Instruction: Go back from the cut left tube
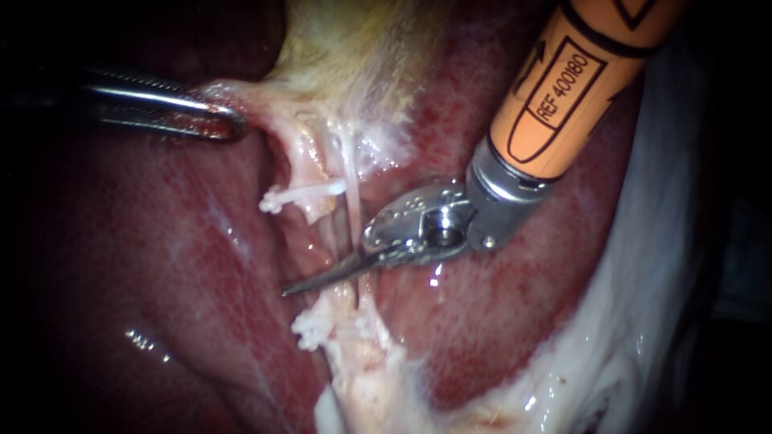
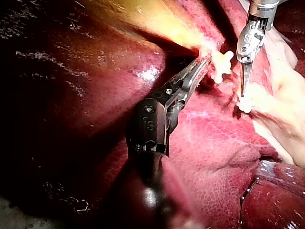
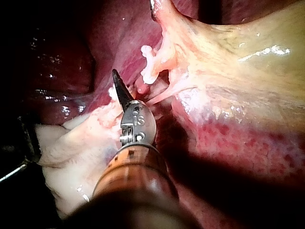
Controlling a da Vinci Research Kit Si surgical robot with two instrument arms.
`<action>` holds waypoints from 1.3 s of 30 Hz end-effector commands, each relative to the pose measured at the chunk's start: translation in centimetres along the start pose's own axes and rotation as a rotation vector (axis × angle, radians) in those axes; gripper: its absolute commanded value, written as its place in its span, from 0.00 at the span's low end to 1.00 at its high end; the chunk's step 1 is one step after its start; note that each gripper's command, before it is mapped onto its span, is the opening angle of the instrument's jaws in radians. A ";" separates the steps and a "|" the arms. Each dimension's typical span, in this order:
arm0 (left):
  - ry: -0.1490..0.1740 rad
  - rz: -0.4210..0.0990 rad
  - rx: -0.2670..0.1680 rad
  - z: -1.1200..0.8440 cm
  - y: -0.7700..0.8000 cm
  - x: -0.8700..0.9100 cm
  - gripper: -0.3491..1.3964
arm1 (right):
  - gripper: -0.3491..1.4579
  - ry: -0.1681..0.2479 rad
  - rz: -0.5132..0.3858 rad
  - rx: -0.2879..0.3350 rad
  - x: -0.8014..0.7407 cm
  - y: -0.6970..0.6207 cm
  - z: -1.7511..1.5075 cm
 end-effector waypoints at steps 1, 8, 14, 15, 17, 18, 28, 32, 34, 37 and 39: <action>0.000 0.000 0.000 0.00 0.00 0.00 0.00 | 0.36 -0.002 0.001 0.002 0.01 0.00 0.00; 0.000 0.000 -0.001 0.00 -0.01 0.00 0.00 | 0.99 0.023 0.003 -0.052 0.05 0.00 0.05; 0.000 0.000 -0.001 0.00 -0.02 0.00 0.00 | 0.99 0.025 0.002 -0.049 0.02 -0.03 0.01; 0.000 0.000 -0.001 0.01 -0.03 0.00 0.00 | 0.99 0.026 0.001 -0.052 0.00 -0.07 -0.03; 0.000 0.000 -0.001 0.00 -0.04 -0.01 0.00 | 0.99 0.036 -0.001 -0.078 -0.06 -0.14 -0.11; 0.000 0.000 -0.002 0.00 -0.04 -0.01 0.00 | 0.99 0.047 -0.017 -0.110 -0.10 -0.20 -0.18; 0.000 0.001 -0.002 0.00 -0.04 -0.01 0.00 | 0.99 0.007 -0.185 -0.483 -0.55 -0.56 -0.90; 0.000 0.001 -0.002 -0.01 -0.05 -0.02 0.00 | 0.99 -0.071 -0.228 -0.573 -0.76 -0.60 -1.16; 0.000 0.001 -0.003 -0.01 -0.05 -0.02 0.00 | 0.99 -0.084 -0.234 -0.599 -0.82 -0.58 -1.27; 0.000 0.001 -0.003 -0.01 -0.05 -0.02 0.00 | 0.99 -0.092 -0.230 -0.605 -0.82 -0.55 -1.41; 0.000 0.001 -0.002 0.00 -0.05 -0.03 0.00 | 0.99 -0.098 -0.230 -0.613 -0.80 -0.55 -1.47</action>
